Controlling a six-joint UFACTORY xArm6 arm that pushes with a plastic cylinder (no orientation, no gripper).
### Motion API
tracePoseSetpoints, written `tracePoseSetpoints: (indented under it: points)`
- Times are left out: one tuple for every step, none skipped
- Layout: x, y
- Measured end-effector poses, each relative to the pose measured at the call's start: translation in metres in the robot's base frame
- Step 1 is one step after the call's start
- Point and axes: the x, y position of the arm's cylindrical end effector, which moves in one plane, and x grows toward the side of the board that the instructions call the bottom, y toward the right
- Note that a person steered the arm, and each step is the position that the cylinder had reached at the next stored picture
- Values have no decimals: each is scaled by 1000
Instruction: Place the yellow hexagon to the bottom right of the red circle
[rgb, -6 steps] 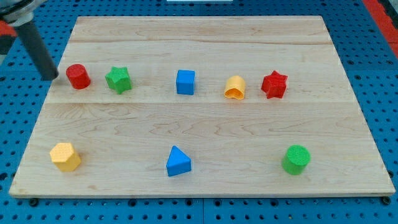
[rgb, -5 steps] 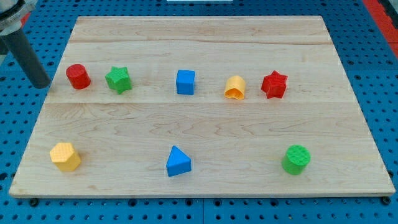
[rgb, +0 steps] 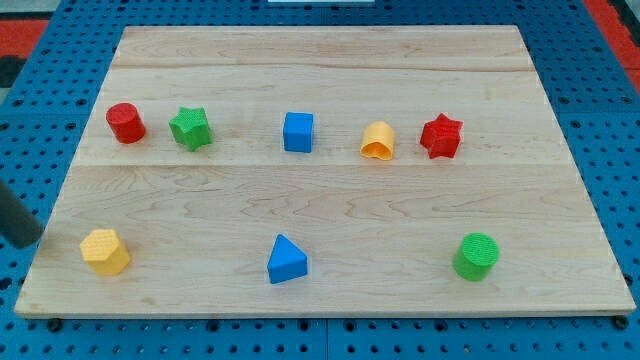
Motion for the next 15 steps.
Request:
tracePoseSetpoints:
  points:
    - [22,3]
    - [29,-1]
    - [51,20]
    - [51,74]
    - [21,106]
    - [-19,106]
    - [-15,107]
    - [-8,102]
    - [-31,80]
    - [-46,72]
    - [-40,67]
    - [-42,46]
    - [-54,60]
    - [-67,77]
    - [-92,80]
